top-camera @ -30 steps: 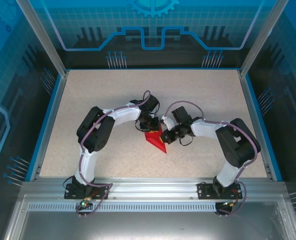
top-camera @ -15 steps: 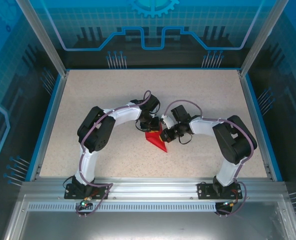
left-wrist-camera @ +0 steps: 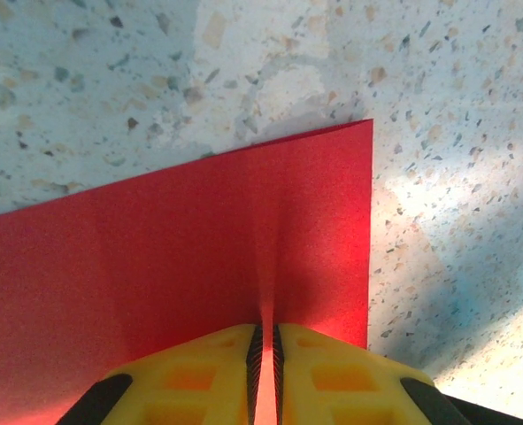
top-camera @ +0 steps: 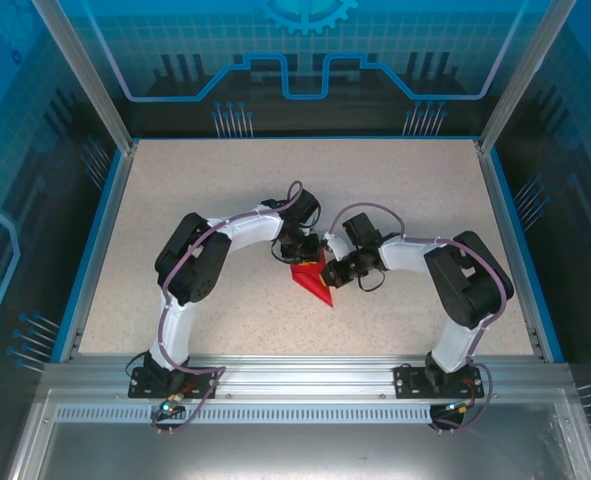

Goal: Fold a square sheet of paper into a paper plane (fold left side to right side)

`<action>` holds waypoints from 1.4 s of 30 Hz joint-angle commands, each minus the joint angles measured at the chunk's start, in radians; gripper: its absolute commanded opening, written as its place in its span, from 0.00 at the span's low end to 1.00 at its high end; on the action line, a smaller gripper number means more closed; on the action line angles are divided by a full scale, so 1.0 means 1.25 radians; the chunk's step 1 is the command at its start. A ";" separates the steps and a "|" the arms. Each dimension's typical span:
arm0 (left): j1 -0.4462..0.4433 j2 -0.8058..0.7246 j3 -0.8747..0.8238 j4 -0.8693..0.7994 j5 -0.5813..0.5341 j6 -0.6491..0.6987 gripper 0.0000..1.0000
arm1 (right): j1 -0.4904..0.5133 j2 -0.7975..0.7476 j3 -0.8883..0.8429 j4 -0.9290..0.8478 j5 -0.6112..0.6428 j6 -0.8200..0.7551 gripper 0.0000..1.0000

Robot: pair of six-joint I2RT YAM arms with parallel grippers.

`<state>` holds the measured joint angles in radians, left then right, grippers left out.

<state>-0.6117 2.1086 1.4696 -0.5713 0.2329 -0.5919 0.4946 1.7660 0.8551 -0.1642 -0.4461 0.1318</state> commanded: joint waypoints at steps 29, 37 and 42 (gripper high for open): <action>-0.015 0.040 -0.003 -0.031 -0.008 0.013 0.17 | -0.025 0.000 0.007 -0.038 0.009 0.006 0.00; -0.016 0.037 -0.001 -0.027 -0.005 0.011 0.18 | -0.014 0.039 0.015 -0.063 0.009 0.006 0.00; -0.016 0.036 -0.001 -0.028 -0.004 0.012 0.18 | -0.009 0.037 0.015 -0.059 0.006 0.009 0.00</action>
<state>-0.6121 2.1090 1.4700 -0.5709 0.2329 -0.5919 0.4789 1.7741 0.8719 -0.2024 -0.4469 0.1356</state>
